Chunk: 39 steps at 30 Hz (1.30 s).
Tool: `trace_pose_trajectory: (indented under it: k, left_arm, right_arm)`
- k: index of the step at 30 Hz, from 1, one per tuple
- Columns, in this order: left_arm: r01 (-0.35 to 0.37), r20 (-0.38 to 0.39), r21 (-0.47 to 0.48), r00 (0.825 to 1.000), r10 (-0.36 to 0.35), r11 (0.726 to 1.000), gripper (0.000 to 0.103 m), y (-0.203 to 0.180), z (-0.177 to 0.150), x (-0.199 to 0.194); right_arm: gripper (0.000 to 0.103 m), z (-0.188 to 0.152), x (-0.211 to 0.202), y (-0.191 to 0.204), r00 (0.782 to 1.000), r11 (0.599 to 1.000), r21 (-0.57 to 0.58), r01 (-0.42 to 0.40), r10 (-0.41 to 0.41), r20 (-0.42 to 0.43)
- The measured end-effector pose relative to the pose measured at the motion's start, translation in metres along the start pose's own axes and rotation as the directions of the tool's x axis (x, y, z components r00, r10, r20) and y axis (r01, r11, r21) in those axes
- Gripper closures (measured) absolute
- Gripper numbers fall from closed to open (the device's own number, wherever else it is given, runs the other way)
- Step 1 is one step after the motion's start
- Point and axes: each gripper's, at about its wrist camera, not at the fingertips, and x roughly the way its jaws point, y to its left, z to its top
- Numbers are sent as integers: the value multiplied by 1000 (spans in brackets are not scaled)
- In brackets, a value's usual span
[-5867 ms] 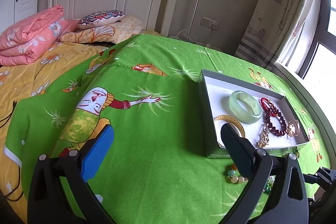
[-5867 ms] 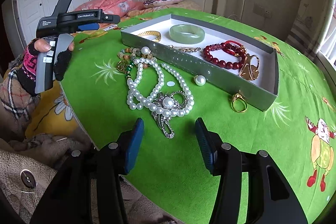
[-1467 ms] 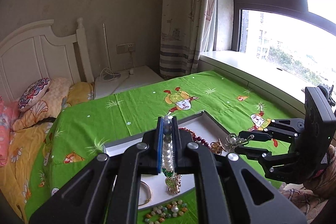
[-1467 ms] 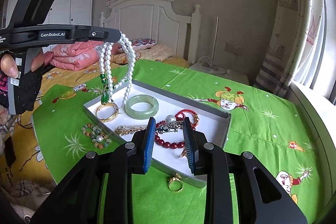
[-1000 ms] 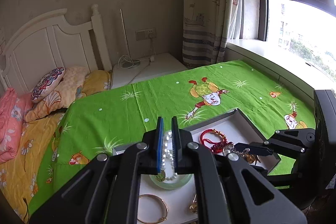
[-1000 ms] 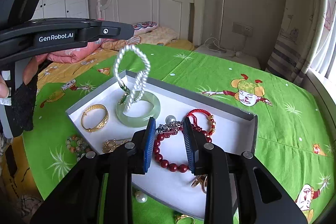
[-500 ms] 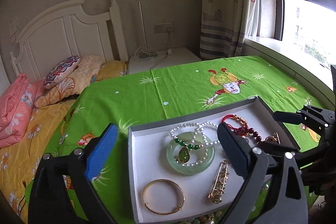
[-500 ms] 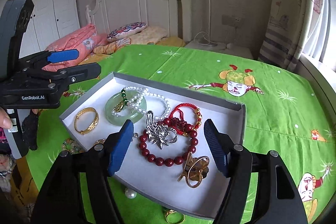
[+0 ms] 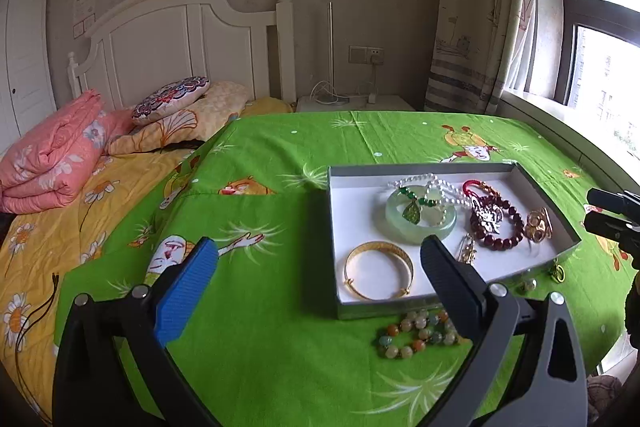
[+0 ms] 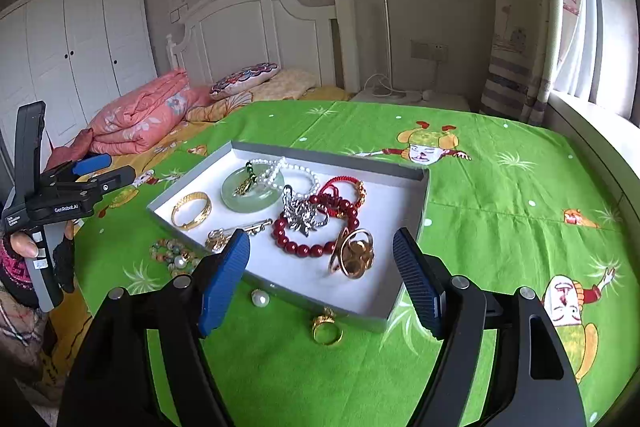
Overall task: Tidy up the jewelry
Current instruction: 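Lower the pearl strand and silver brooch into the tray and open both tools, then lower the left tool onto the multicolour bead bracelet and grasp it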
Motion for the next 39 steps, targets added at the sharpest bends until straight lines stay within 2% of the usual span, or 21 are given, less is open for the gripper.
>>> trace_pose_trajectory:
  k: [4,8,14,17,19,21,24,28,31,35,38,39]
  left_arm:
    - [53,-36,35,998,-51,998,2,-2,-23,-8]
    - [127,-97,83,988,-119,988,3,-13,-40,-7]
    - [165,-145,59,977,-155,985,3,-18,-50,4]
    - [180,-159,43,972,-171,983,3,-19,-49,9]
    - [183,-163,36,971,-175,982,3,-20,-49,12]
    - [174,-166,37,972,-166,984,3,-21,-47,16]
    - [169,-177,37,971,-160,985,3,-22,-47,23]
    - [160,-210,25,966,-151,987,4,-22,-53,35]
    - [161,-200,33,968,-152,986,4,-22,-53,32]
    - [164,-209,49,966,-150,985,4,-25,-55,33]
    - [187,-236,58,957,-169,981,12,-31,-54,37]
    - [189,-250,65,954,-168,980,19,-35,-53,39]
  right_arm:
    - [31,-23,-3,10,999,1000,-31,-3,2,-32]
    - [31,-35,0,22,998,997,-73,-27,23,-53]
    - [32,-40,2,34,997,992,-106,-65,59,-58]
    - [31,-44,4,27,996,995,-72,-71,66,-64]
    - [32,-46,6,19,996,998,-39,-41,38,-77]
    - [32,-47,13,8,993,1000,2,2,-1,-114]
    - [32,-46,25,-6,982,997,77,24,-9,-189]
    - [42,-40,31,2,976,998,38,55,-46,-215]
    - [48,-39,38,10,971,997,3,83,-80,-225]
    - [52,-39,42,16,963,989,-36,145,-150,-226]
    - [54,-39,42,15,961,987,-43,158,-164,-222]
    - [63,-40,42,15,963,988,-44,150,-156,-218]
